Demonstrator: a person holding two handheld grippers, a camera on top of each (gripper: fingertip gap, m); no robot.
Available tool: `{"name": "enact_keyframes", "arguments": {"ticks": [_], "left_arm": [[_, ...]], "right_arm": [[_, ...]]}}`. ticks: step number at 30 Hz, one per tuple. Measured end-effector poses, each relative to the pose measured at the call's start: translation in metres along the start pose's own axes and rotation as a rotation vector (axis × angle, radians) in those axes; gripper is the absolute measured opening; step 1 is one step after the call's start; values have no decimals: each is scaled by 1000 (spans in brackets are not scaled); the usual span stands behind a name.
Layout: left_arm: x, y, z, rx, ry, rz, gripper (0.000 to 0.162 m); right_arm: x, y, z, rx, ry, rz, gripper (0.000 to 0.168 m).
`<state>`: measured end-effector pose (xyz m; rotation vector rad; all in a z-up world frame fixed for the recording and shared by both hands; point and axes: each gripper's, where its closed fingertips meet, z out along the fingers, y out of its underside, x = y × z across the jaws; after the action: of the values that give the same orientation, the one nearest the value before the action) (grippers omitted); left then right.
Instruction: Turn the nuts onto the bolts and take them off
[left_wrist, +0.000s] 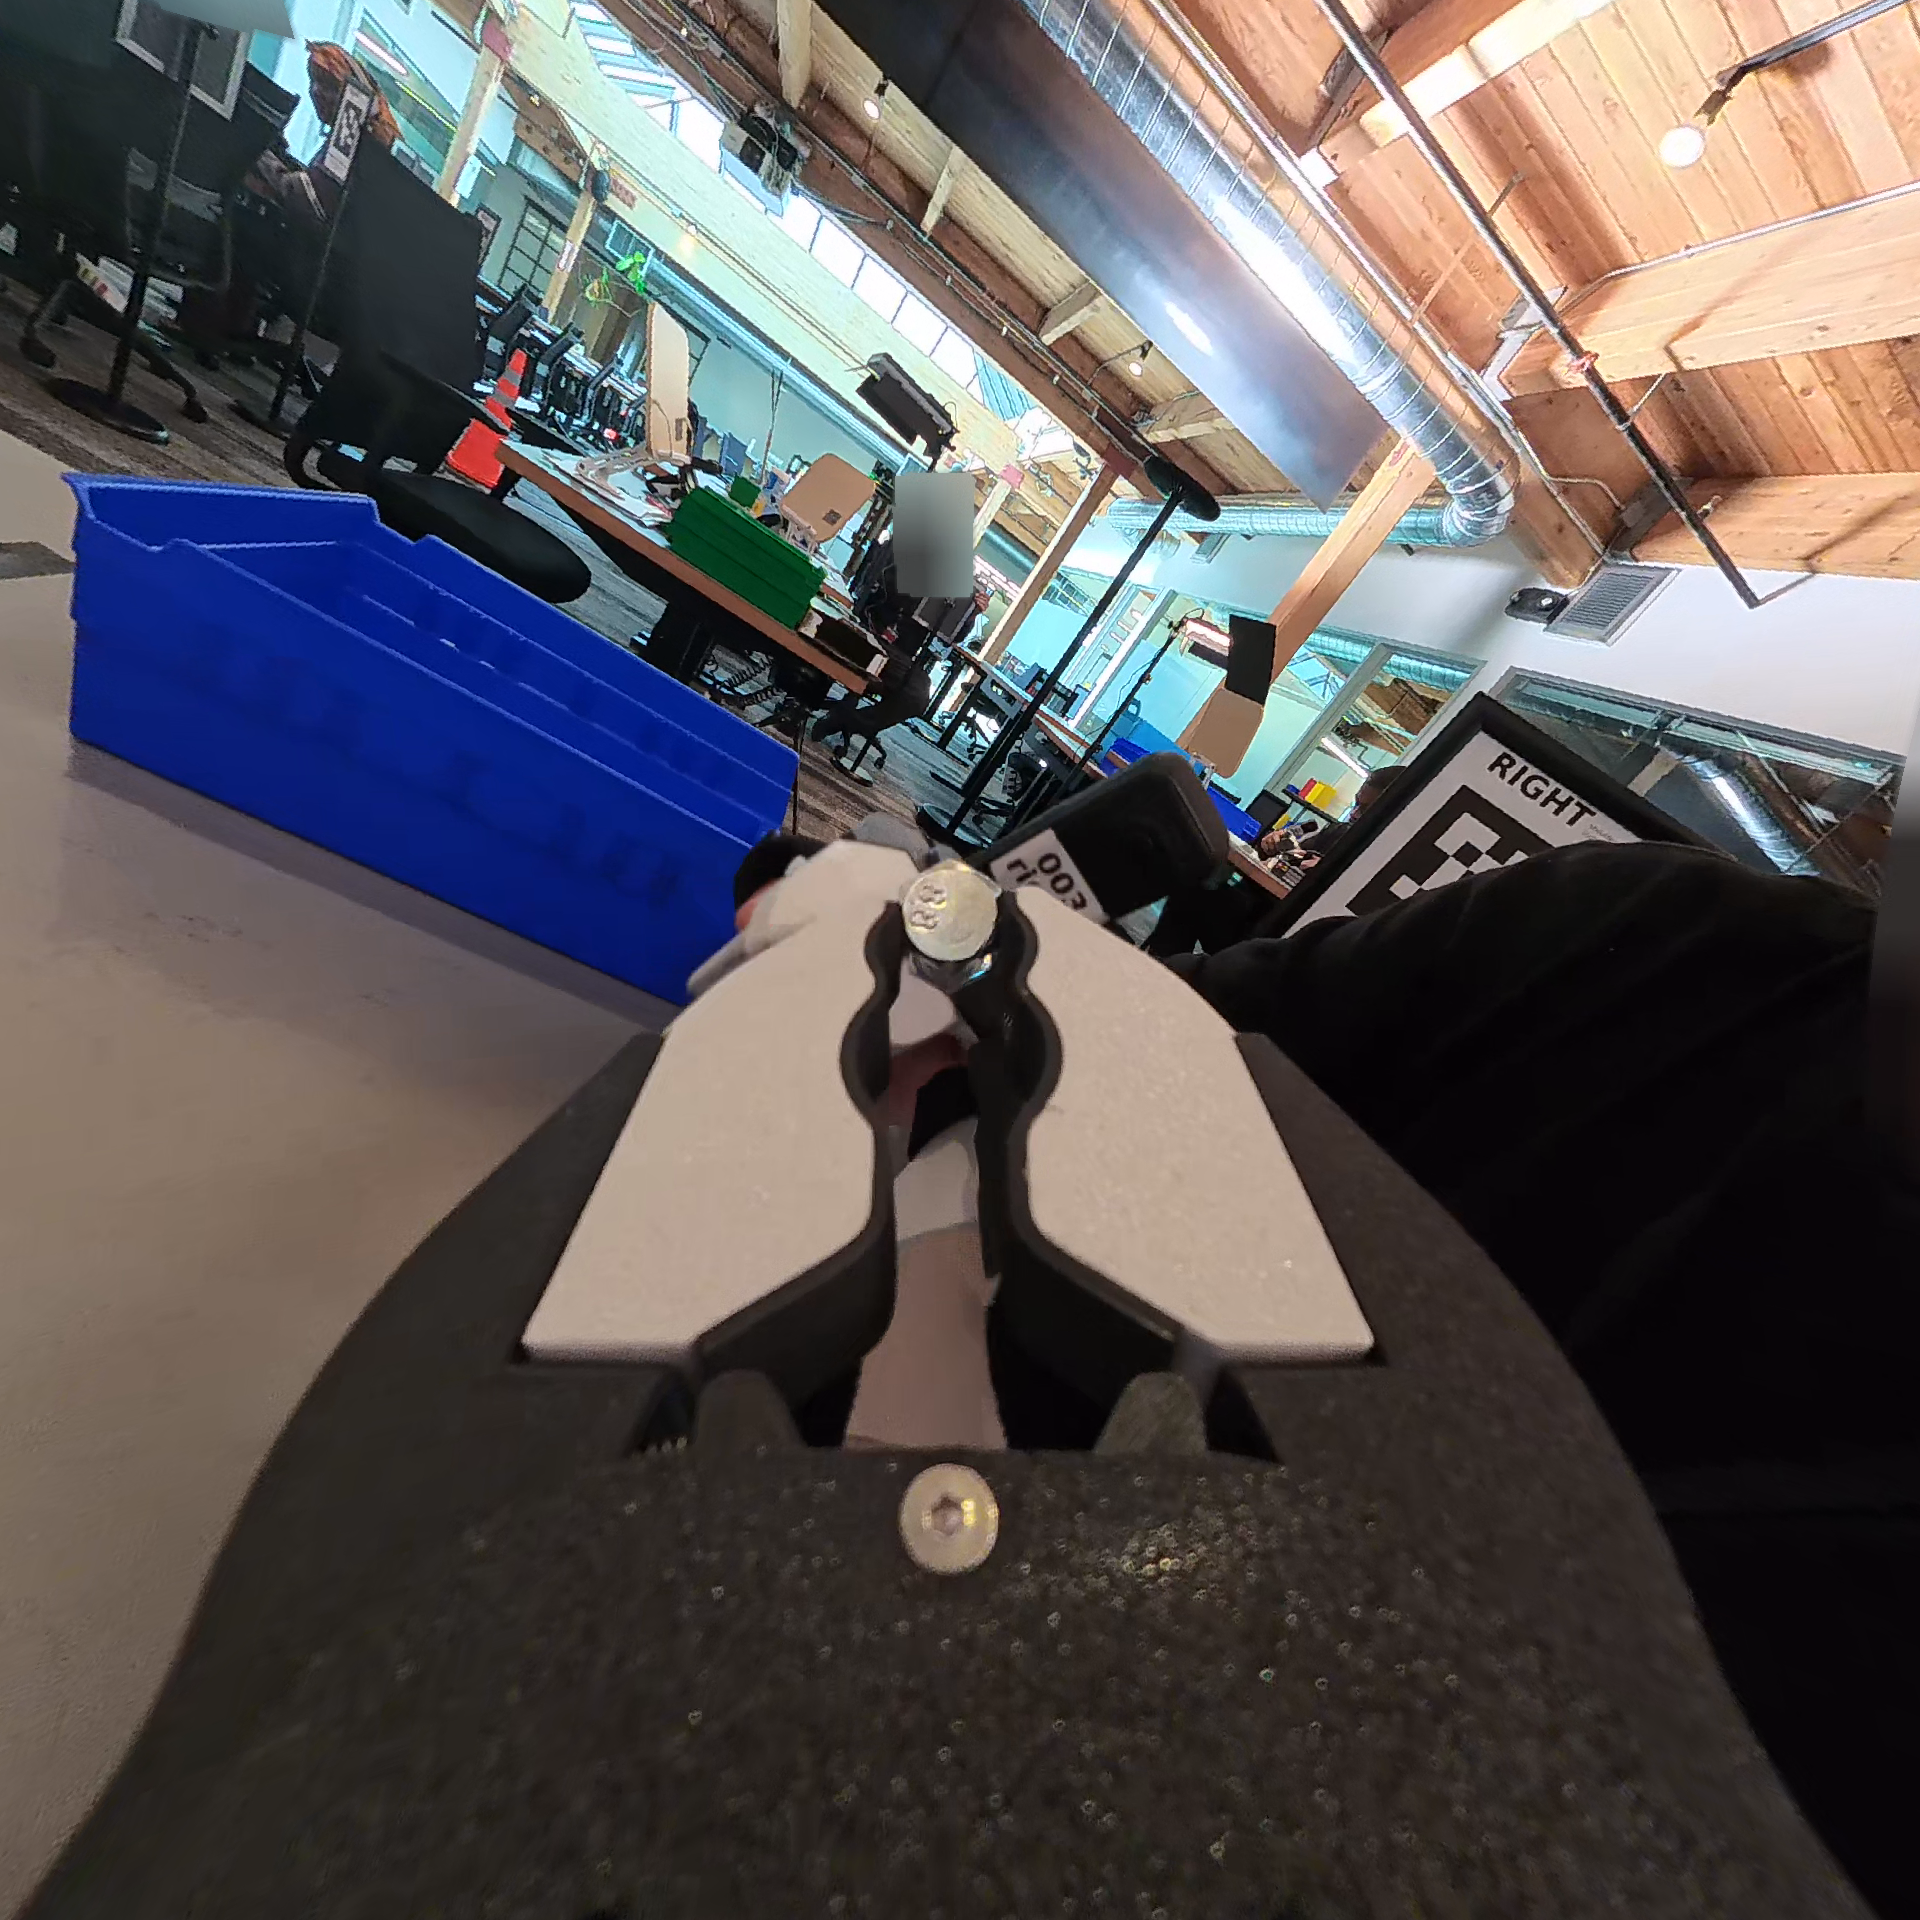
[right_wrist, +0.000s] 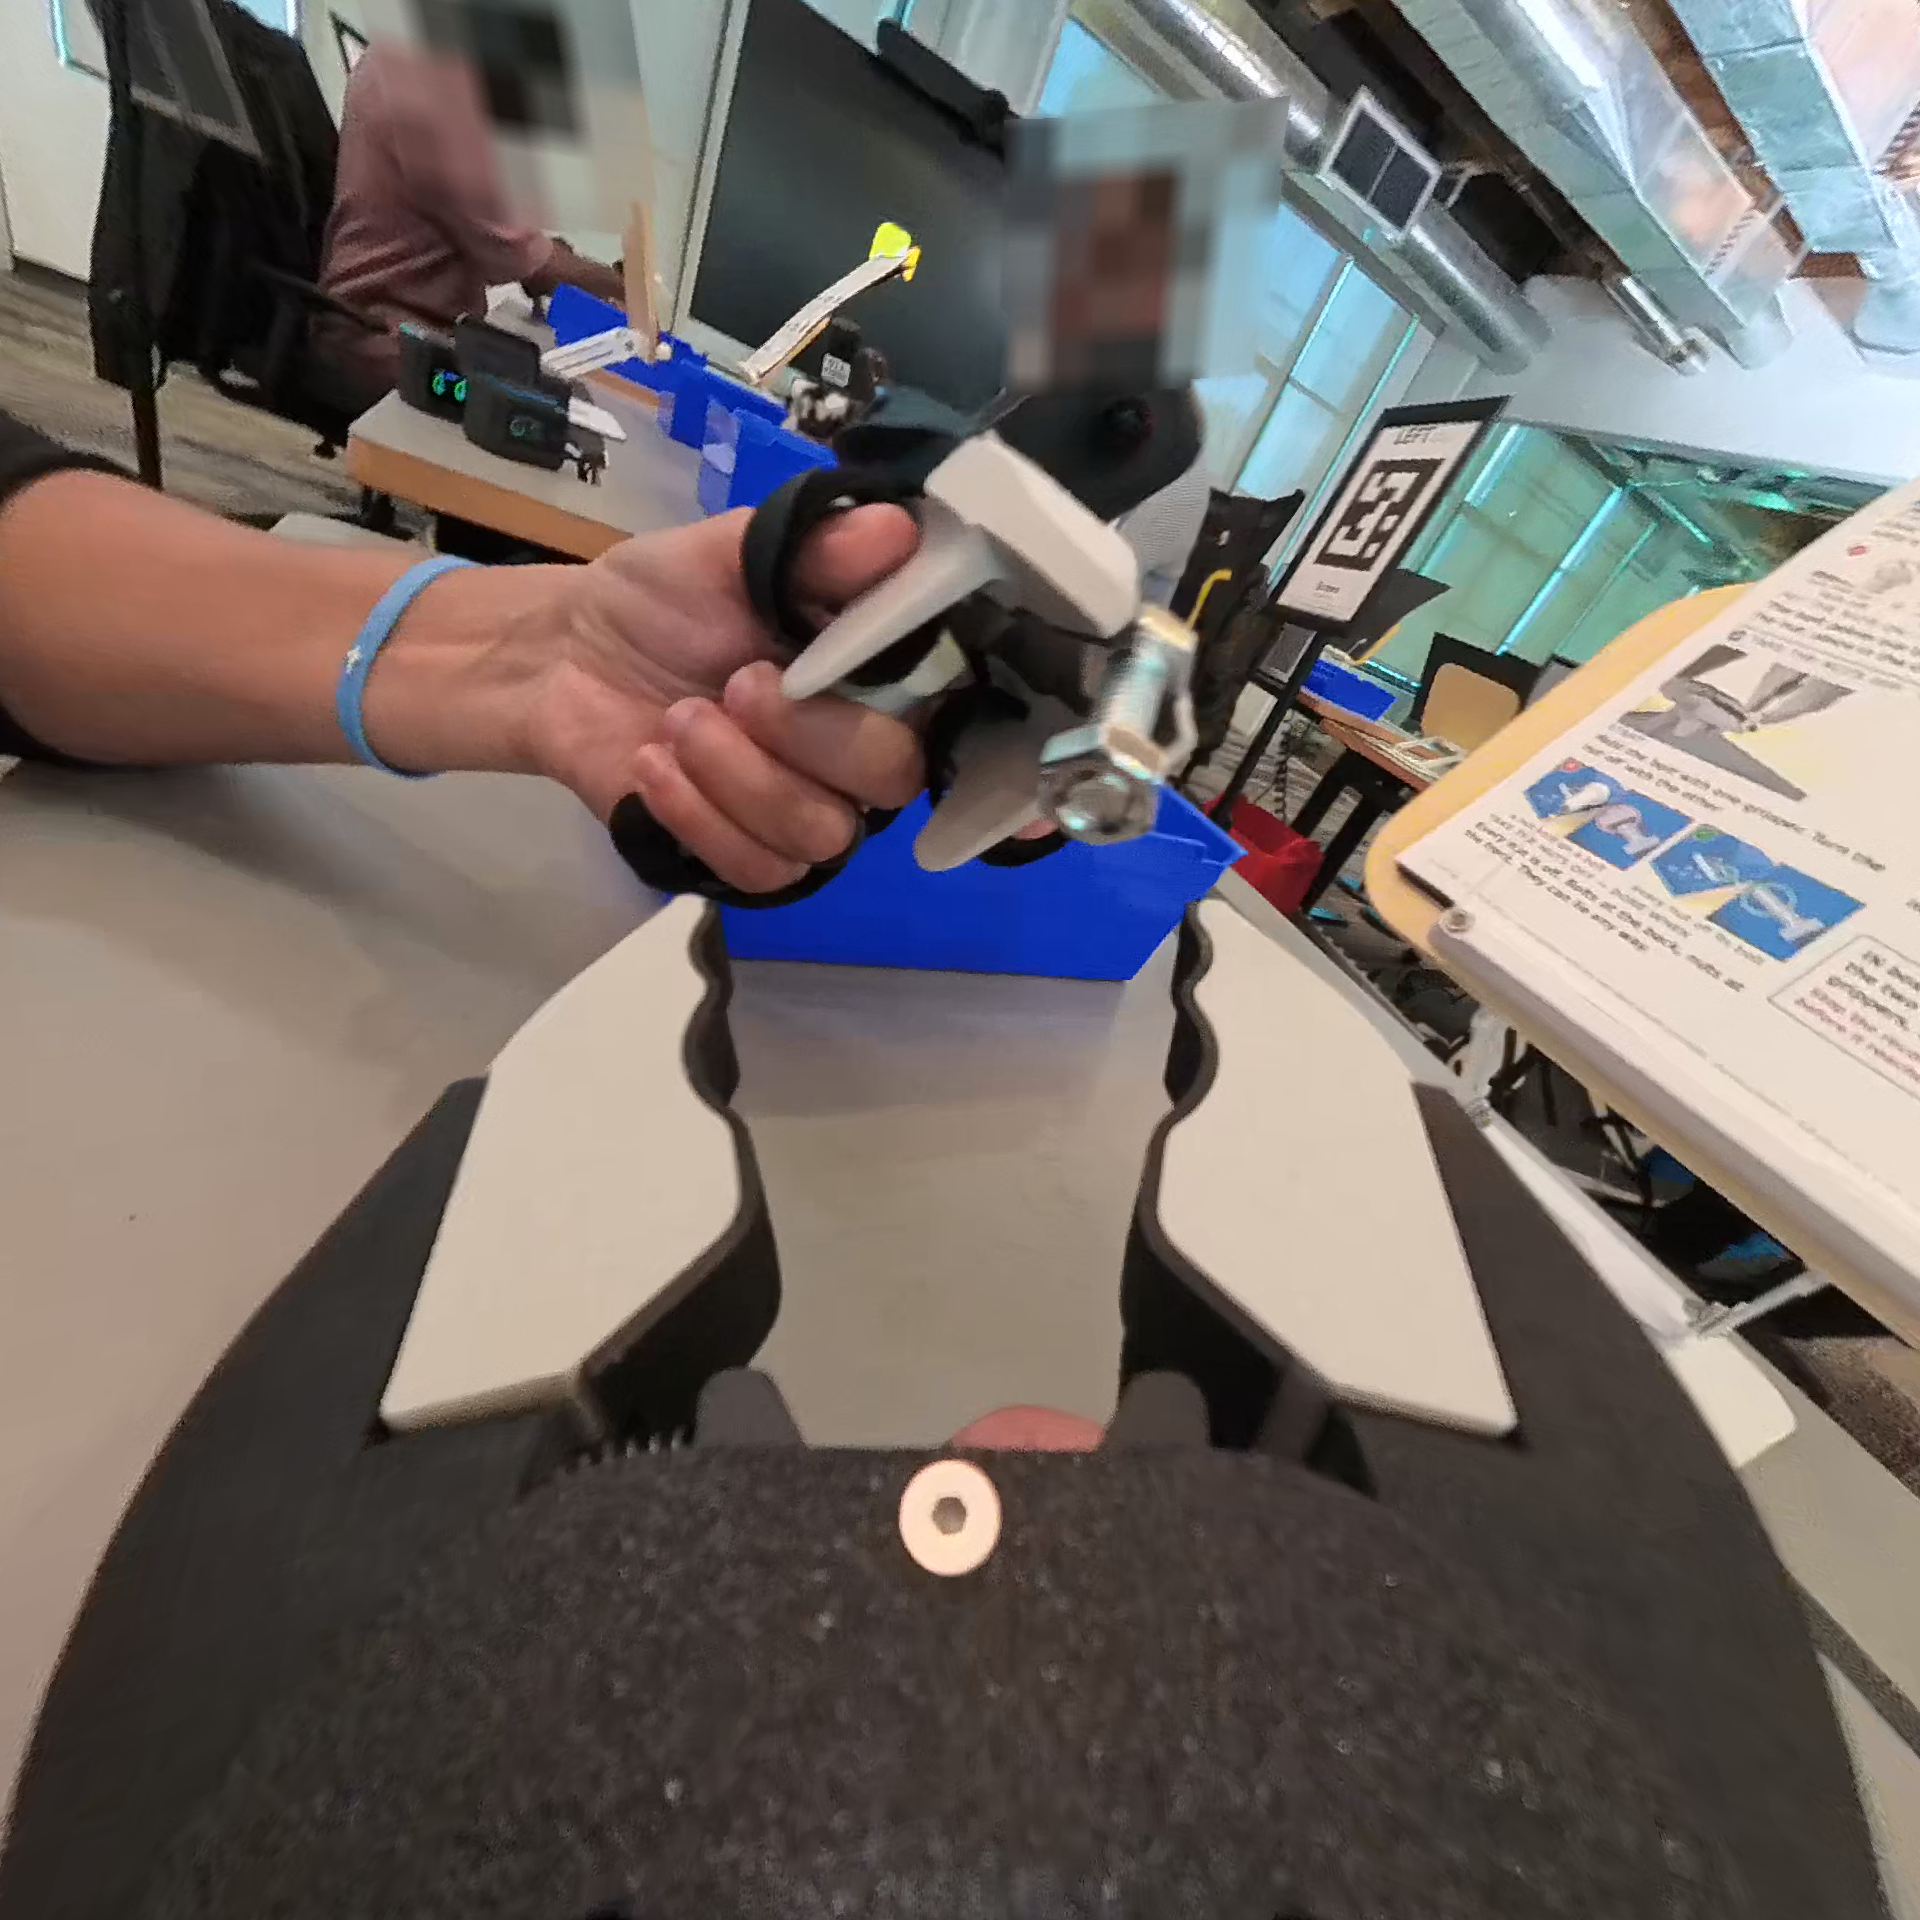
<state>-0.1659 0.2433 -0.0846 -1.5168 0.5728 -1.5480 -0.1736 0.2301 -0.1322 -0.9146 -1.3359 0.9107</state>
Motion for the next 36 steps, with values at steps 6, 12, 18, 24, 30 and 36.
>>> {"name": "enact_keyframes", "arguments": {"ticks": [6,12,18,24,30,36], "left_arm": [[-1,6,3,-19,8,-14,16],[-2,12,7,-34,20,-26,16],[1,16,7,-72,22,-3,17],[3,27,7,-167,-3,80,17],[2,37,11,-247,-84,210,17],[-8,35,9,-251,-163,299,17]], "right_arm": [[14,-14,-14,42,59,-29,45],[17,-16,-17,24,67,-57,18],[17,-19,-21,-12,-21,28,17],[14,-24,-25,-47,-235,346,17],[17,-28,-30,-84,-339,482,17],[21,-20,-27,-162,-319,632,17]]}}
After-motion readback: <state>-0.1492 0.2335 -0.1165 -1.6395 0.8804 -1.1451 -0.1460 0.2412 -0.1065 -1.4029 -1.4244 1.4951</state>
